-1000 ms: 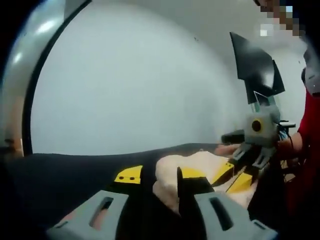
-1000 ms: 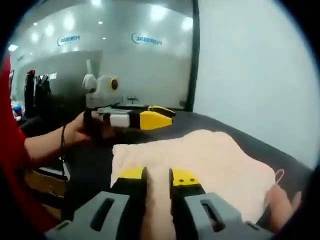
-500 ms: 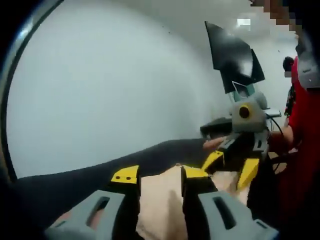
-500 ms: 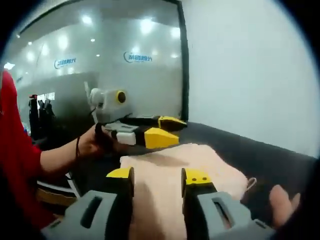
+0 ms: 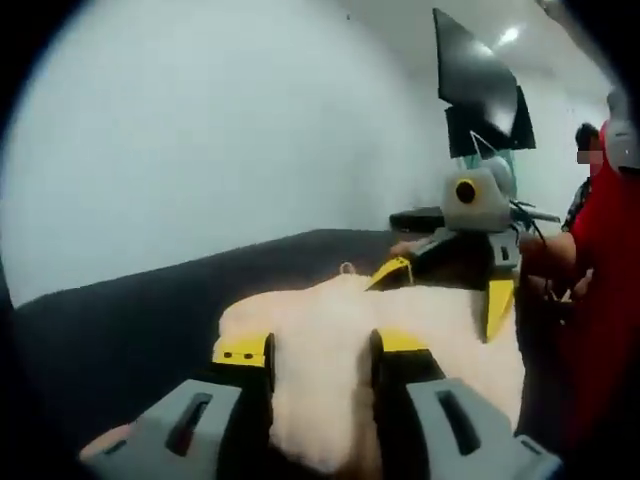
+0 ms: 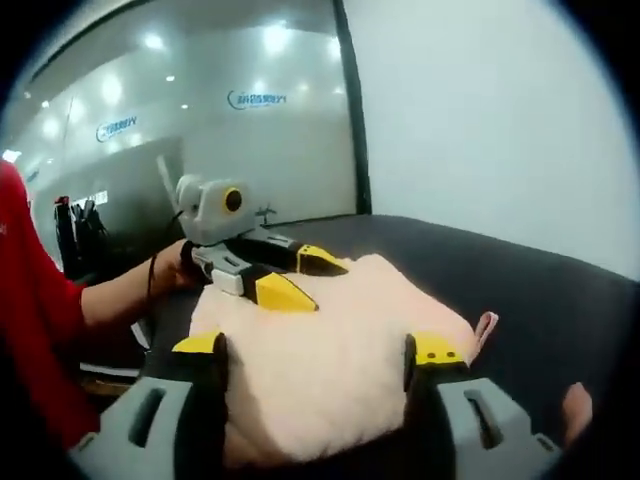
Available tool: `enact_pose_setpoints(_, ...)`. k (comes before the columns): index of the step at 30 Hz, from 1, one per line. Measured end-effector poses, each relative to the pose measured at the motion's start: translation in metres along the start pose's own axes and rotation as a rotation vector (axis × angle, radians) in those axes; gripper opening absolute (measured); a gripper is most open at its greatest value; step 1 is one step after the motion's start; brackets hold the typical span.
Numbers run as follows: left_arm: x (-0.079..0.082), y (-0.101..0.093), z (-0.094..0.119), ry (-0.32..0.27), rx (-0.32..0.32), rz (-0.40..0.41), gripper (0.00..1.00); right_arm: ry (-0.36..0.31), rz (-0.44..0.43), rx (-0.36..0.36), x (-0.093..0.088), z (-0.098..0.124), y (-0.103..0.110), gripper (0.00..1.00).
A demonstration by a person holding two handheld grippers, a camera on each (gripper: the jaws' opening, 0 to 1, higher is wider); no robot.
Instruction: Fold the towel on the table until its edges align and the towel forms a compact rectangular stack.
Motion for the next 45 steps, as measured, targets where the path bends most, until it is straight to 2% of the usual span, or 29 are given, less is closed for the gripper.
enact_pose_setpoints(3, -0.004, 0.004, 0.000, 0.041, 0.009, 0.027, 0.37, 0.023, -0.018, 0.024, -0.002, -0.004, -0.001, 0.66)
enact_pose_setpoints(5, -0.004, 0.005, 0.000, 0.045, 0.007, 0.061, 0.37, 0.032, -0.011, 0.040, -0.002, -0.004, -0.001, 0.66)
enact_pose_setpoints(7, -0.002, 0.005, 0.002, 0.045, 0.007, 0.056, 0.38, 0.031, -0.013, 0.062, 0.004, 0.004, -0.001, 0.66)
enact_pose_setpoints(9, 0.008, 0.006, 0.006, 0.034, 0.025, 0.075, 0.38, -0.055, -0.023, 0.067, 0.020, 0.012, -0.007, 0.64)
enact_pose_setpoints(10, 0.016, 0.005, 0.008, 0.019, 0.032, 0.077, 0.38, -0.161, -0.043, 0.060, 0.037, 0.019, -0.014, 0.59)
enact_pose_setpoints(11, 0.031, 0.003, 0.009, -0.041, 0.030, 0.040, 0.38, -0.192, -0.066, 0.065, 0.043, 0.020, -0.015, 0.56)
enact_pose_setpoints(12, 0.044, -0.002, 0.008, -0.093, 0.013, 0.051, 0.38, -0.190, -0.092, 0.075, 0.044, 0.021, -0.015, 0.55)
enact_pose_setpoints(13, 0.052, -0.008, 0.006, -0.110, -0.005, 0.069, 0.37, -0.166, -0.082, 0.077, 0.043, 0.017, -0.016, 0.56)
enact_pose_setpoints(14, 0.053, -0.008, 0.000, -0.086, -0.006, 0.071, 0.35, -0.119, -0.051, 0.071, 0.038, 0.011, -0.018, 0.57)
enact_pose_setpoints(16, 0.044, -0.001, -0.013, -0.013, -0.003, 0.016, 0.34, -0.104, -0.015, 0.092, 0.033, -0.001, -0.015, 0.57)
enact_pose_setpoints(17, 0.036, 0.003, -0.020, 0.030, -0.009, 0.030, 0.34, -0.077, -0.032, 0.115, 0.029, -0.006, -0.012, 0.57)
enact_pose_setpoints(18, 0.028, 0.009, -0.026, 0.053, -0.011, 0.068, 0.34, -0.059, -0.020, 0.119, 0.024, -0.012, -0.012, 0.59)
enact_pose_setpoints(20, 0.014, 0.019, -0.035, 0.084, -0.001, 0.211, 0.34, -0.042, 0.043, 0.109, 0.016, -0.018, -0.005, 0.62)
enact_pose_setpoints(21, 0.008, 0.023, -0.038, 0.087, 0.003, 0.280, 0.33, -0.029, 0.046, 0.095, 0.012, -0.020, -0.005, 0.61)
enact_pose_setpoints(22, 0.005, 0.022, -0.038, 0.087, -0.006, 0.314, 0.31, -0.015, 0.036, 0.078, 0.009, -0.023, -0.008, 0.60)
enact_pose_setpoints(24, 0.006, 0.021, -0.035, 0.075, 0.021, 0.276, 0.29, -0.023, 0.044, 0.077, 0.006, -0.024, -0.011, 0.59)
enact_pose_setpoints(26, 0.005, 0.021, -0.034, 0.088, 0.042, 0.240, 0.29, -0.043, 0.031, 0.079, 0.007, -0.022, -0.013, 0.59)
enact_pose_setpoints(28, 0.007, 0.020, -0.032, 0.085, 0.044, 0.224, 0.29, -0.058, 0.024, 0.076, 0.012, -0.015, -0.013, 0.59)
enact_pose_setpoints(29, 0.009, 0.020, -0.030, 0.085, 0.051, 0.211, 0.31, -0.092, 0.010, 0.059, 0.018, -0.007, -0.017, 0.57)
enact_pose_setpoints(31, 0.023, 0.017, -0.011, 0.048, 0.072, 0.132, 0.33, -0.162, 0.050, 0.051, 0.029, 0.007, -0.018, 0.42)
enact_pose_setpoints(33, 0.044, -0.001, 0.007, -0.083, 0.016, 0.028, 0.30, -0.223, 0.054, 0.064, 0.037, 0.017, -0.014, 0.23)
enact_pose_setpoints(35, 0.048, -0.024, 0.023, -0.140, -0.095, -0.073, 0.30, -0.223, 0.012, 0.126, 0.037, 0.017, -0.004, 0.25)
enact_pose_setpoints(36, 0.045, -0.030, 0.027, -0.140, -0.132, -0.089, 0.32, -0.194, -0.001, 0.137, 0.033, 0.015, 0.001, 0.31)
enact_pose_setpoints(37, 0.038, -0.031, 0.028, -0.117, -0.133, -0.101, 0.36, -0.165, 0.012, 0.138, 0.027, 0.011, 0.004, 0.35)
enact_pose_setpoints(39, 0.021, -0.034, 0.027, -0.032, -0.156, -0.110, 0.36, -0.049, 0.088, 0.128, 0.006, 0.001, 0.008, 0.36)
enact_pose_setpoints(40, 0.011, -0.031, 0.026, 0.020, -0.145, -0.111, 0.37, -0.026, 0.127, 0.112, -0.001, -0.003, 0.008, 0.36)
enact_pose_setpoints(41, 0.002, -0.029, 0.025, 0.070, -0.137, -0.107, 0.39, -0.062, 0.119, 0.120, 0.001, -0.004, 0.011, 0.36)
enact_pose_setpoints(44, 0.000, -0.034, 0.022, 0.036, -0.165, -0.058, 0.40, -0.042, 0.076, 0.124, 0.000, -0.002, 0.010, 0.36)
enact_pose_setpoints(45, -0.006, -0.031, 0.021, 0.047, -0.166, -0.036, 0.39, -0.043, 0.071, 0.127, -0.001, -0.002, 0.010, 0.36)
Point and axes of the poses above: the point that each gripper's makers call its tool centre point, and the gripper's own axes: z roughly backward along the fingers, y roughly to its left, x roughly out of its top, the point moved 4 cm from there along z, roughly backward along the fingers, and after that the axes turned 2 degrees about y, right-handed, at the moved point
